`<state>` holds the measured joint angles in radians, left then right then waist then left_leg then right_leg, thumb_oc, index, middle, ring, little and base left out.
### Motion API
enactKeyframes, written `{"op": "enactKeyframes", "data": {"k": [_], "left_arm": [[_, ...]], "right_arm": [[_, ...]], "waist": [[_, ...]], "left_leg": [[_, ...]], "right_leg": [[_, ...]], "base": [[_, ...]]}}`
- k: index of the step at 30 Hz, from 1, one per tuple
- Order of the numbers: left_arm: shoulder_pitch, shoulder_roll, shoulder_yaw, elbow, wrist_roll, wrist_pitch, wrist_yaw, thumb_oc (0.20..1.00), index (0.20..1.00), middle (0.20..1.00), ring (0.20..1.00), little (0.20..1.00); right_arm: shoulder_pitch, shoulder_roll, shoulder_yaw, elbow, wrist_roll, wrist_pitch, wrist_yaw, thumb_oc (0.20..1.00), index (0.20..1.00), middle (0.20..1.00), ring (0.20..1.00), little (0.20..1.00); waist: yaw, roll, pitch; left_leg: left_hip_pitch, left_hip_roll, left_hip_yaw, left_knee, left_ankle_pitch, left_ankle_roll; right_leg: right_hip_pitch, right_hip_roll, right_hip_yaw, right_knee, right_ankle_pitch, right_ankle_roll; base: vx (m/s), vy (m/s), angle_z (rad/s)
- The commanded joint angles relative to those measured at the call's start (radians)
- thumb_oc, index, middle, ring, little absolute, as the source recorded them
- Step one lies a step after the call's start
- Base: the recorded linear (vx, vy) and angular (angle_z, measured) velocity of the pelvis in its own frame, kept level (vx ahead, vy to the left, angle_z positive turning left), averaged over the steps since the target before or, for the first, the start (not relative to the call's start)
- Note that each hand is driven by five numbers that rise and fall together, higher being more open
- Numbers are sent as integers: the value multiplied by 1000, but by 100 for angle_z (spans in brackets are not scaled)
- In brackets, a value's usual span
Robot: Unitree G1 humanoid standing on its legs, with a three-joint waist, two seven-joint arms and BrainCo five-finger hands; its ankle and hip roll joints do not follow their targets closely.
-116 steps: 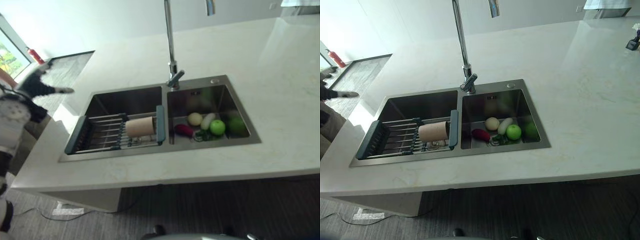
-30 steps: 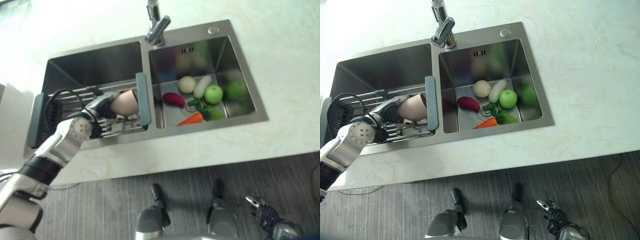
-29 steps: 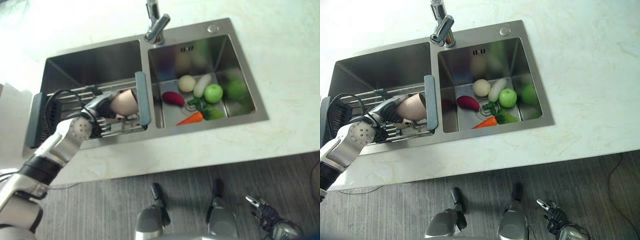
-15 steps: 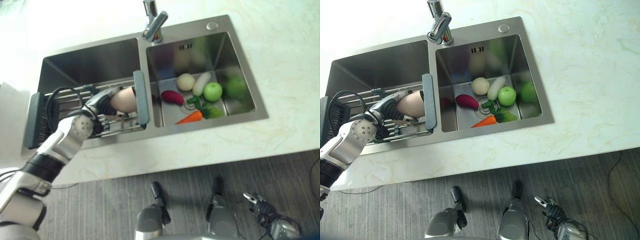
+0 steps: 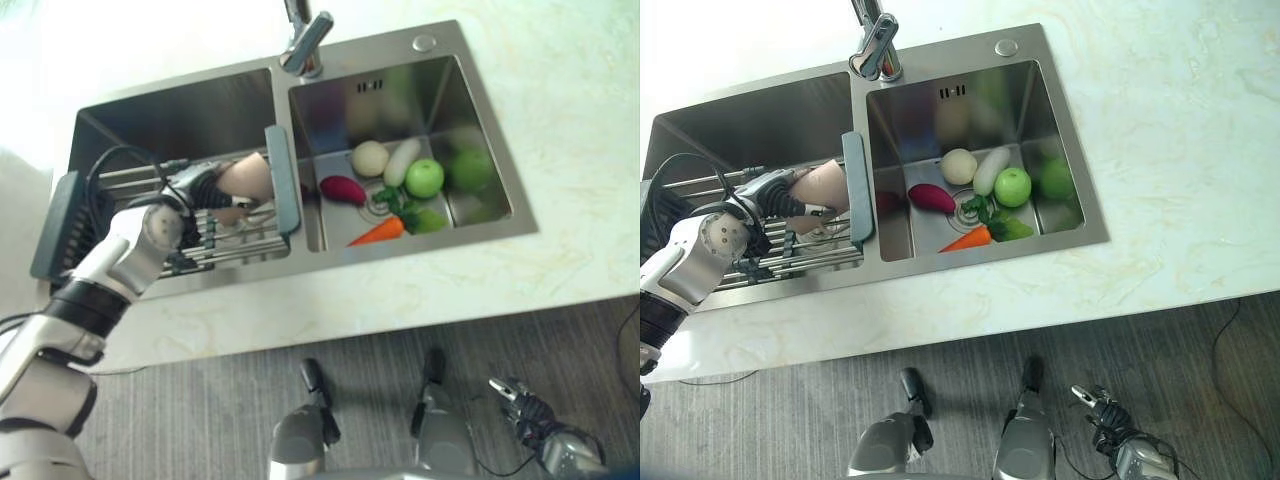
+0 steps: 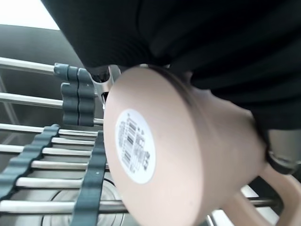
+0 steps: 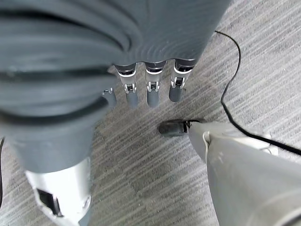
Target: Place the dishes in the dishwasher.
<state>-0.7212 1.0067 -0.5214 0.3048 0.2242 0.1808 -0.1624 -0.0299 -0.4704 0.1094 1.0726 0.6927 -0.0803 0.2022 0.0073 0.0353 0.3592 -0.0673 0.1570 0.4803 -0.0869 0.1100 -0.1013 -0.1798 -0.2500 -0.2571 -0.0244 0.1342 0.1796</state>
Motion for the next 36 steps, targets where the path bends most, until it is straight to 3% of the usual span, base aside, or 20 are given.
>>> {"op": "enactKeyframes", "data": {"k": [1,9,12,22,36], "left_arm": [[40,-20,-105,79,59,33,-80,200,200,200,200,200],[46,22,-95,52,102,29,-43,200,200,200,200,200],[58,64,-57,6,163,30,13,200,200,200,200,200],[127,123,31,-41,182,37,102,200,200,200,200,200],[271,170,158,-45,246,13,124,200,200,200,200,200]], "right_arm": [[-49,-26,5,-3,60,-18,14,1000,1000,1000,1000,1000],[-37,-24,-1,-10,61,-22,17,1000,1000,1000,1000,1000],[-21,-17,-10,-6,63,-32,26,1000,1000,1000,1000,1000],[14,-12,-35,-16,65,-29,28,1000,1000,1000,1000,1000],[76,14,-69,-10,47,-3,35,1000,1000,1000,1000,1000]], "waist": [[-21,0,28],[-17,9,19],[-10,14,16],[2,25,0],[11,58,-91]], "left_leg": [[-71,64,-62,82,-35,-55],[-56,54,-62,73,-38,-52],[-55,45,-53,68,-27,-41],[-37,29,-61,58,-34,-35],[40,-9,-92,37,-71,-23]], "right_leg": [[-44,-98,-109,104,-30,82],[-29,-103,-113,98,-31,82],[-24,-107,-128,93,-18,82],[2,-108,-134,89,-28,82],[90,-97,-116,81,-73,82]], "base": [[0,0,0],[0,0,0],[-13,2,-1],[-1,-1,0],[52,2,7]]}}
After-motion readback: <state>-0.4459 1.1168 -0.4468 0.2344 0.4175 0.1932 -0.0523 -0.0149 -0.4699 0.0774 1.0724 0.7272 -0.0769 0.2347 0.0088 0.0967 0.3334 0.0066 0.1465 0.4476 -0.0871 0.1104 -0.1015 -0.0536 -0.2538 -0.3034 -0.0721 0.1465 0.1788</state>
